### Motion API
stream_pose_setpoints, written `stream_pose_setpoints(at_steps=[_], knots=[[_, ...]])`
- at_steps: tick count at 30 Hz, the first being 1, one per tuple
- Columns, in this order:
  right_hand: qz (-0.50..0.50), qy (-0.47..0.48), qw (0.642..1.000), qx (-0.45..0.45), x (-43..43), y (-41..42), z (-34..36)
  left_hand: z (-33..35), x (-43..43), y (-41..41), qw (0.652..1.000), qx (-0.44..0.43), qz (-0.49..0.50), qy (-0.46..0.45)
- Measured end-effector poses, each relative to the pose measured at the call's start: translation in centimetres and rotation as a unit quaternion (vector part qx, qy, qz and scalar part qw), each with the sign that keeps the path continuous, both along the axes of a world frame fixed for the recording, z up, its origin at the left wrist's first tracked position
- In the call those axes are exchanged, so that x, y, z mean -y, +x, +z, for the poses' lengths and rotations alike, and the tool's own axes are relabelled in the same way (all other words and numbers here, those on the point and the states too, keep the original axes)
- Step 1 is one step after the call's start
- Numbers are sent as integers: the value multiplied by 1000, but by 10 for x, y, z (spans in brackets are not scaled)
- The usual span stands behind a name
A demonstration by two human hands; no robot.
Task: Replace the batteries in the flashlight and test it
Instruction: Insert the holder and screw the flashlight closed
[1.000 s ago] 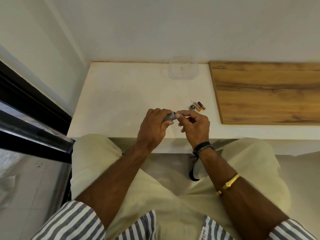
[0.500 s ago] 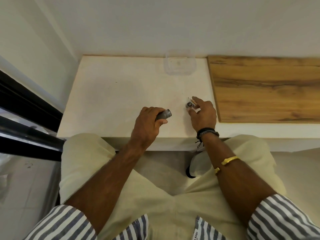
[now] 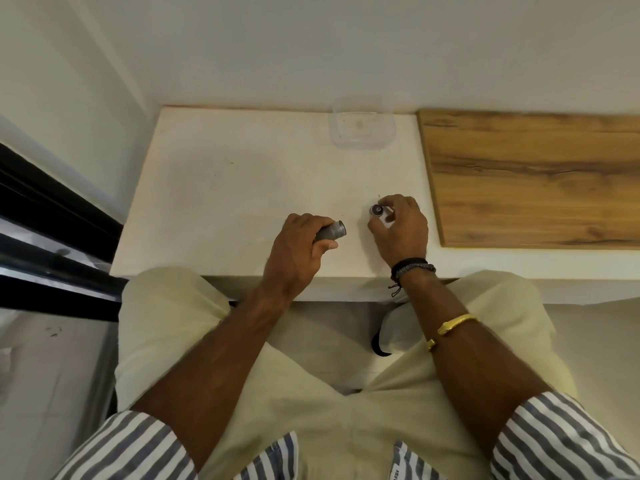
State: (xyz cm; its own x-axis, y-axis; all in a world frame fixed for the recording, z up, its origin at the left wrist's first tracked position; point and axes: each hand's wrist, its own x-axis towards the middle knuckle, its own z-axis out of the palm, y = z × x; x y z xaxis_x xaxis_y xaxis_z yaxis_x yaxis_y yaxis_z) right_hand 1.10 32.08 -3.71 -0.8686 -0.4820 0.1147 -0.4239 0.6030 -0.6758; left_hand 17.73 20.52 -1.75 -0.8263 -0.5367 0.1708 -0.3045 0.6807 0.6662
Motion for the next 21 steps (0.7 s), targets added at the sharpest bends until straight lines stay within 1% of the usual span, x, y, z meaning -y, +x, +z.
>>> stream_pose_setpoints(at_steps=[2,3,8,11,16,21], knots=[[19,-80,995,49,-1,9,12,2,0,0,1000,8,1,-1],[30,-104,991,74,-2,14,17,4,0,0,1000,10,1,-1],[75,-161,966,189,-11,31,30,8,-2,1,1000,17,0,-2],[116,-155,964,181,-15,38,36,10,-4,2,1000,12,-5,-5],[147,-169,961,159,-21,42,42,10,-4,4,1000,4,-9,-5],[190,-133,967,105,-22,45,46,10,-4,6,1000,4,-23,-7]])
